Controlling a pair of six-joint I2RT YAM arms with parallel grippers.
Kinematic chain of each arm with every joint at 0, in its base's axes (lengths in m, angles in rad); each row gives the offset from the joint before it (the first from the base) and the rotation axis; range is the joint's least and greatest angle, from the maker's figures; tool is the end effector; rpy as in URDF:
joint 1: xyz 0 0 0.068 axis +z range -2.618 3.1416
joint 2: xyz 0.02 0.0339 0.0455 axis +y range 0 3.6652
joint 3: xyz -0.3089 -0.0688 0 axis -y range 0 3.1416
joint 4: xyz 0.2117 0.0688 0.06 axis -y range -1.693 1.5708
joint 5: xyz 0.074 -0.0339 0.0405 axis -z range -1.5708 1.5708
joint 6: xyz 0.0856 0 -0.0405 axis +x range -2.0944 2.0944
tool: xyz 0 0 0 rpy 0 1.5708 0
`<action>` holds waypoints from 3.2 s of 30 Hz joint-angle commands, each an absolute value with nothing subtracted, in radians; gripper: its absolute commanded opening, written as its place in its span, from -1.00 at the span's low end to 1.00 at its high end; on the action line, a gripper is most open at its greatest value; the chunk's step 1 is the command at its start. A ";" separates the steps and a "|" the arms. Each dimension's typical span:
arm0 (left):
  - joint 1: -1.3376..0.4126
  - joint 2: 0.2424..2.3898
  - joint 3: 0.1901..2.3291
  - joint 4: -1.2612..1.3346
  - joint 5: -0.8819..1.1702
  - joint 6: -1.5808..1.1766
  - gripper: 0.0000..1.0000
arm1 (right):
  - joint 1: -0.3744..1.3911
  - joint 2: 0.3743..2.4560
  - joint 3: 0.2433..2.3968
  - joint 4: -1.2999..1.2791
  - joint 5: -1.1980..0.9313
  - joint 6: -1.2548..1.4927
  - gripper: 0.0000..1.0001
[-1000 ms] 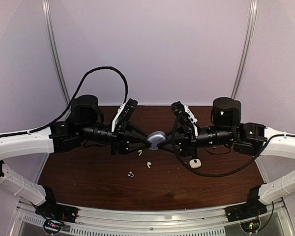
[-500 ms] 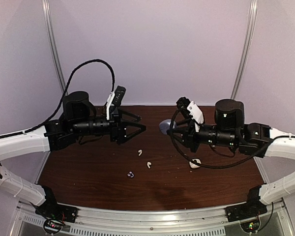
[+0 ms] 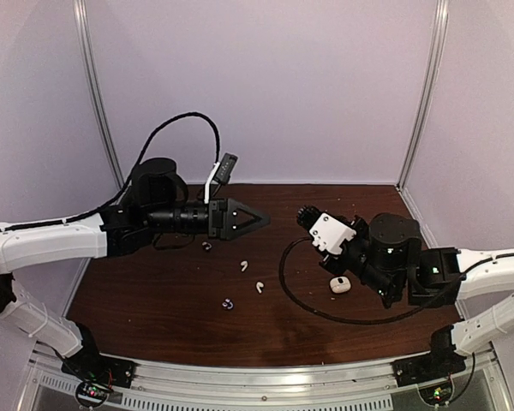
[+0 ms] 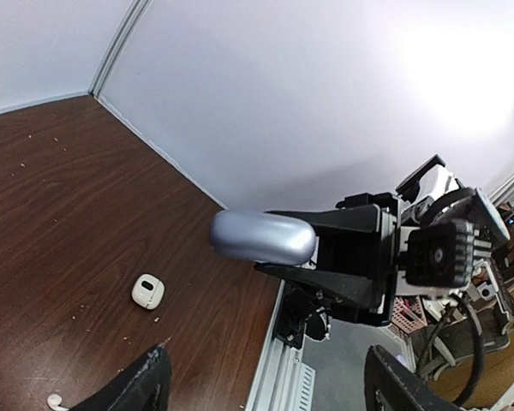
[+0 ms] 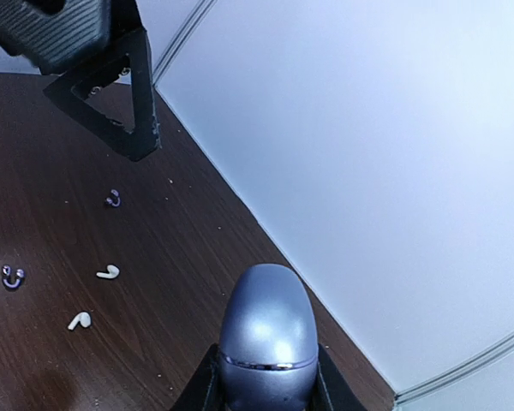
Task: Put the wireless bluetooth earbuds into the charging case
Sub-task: Pass from the right arm to the left
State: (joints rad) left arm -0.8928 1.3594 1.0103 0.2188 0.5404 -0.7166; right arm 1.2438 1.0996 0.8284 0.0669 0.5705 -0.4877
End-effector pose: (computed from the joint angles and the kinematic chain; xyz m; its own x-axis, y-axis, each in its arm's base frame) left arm 0.1669 -0.2775 0.3803 -0.7103 -0.0160 -0.7037 0.6913 0.1725 -0.7017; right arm 0.1218 0.2151 0.3602 0.2363 -0.5311 -0.8137 -0.5846 0.5912 -0.5556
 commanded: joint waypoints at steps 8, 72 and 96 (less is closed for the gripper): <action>-0.884 1.484 1.134 0.298 0.725 -0.920 0.34 | 1.399 1.209 0.739 0.491 0.974 -1.002 -1.00; -0.913 1.683 1.332 0.062 0.861 -0.883 -0.17 | 1.499 1.513 0.664 1.066 1.142 -1.581 -0.89; -0.920 1.730 1.367 0.031 0.921 -0.899 -0.08 | 1.495 1.571 0.660 1.119 1.148 -1.635 -0.68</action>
State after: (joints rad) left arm -0.9115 1.7180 1.3338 -0.0101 0.8726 -0.8997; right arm 1.4883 1.5475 0.6720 1.1145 1.1568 -1.6321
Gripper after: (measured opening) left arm 0.459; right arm 0.277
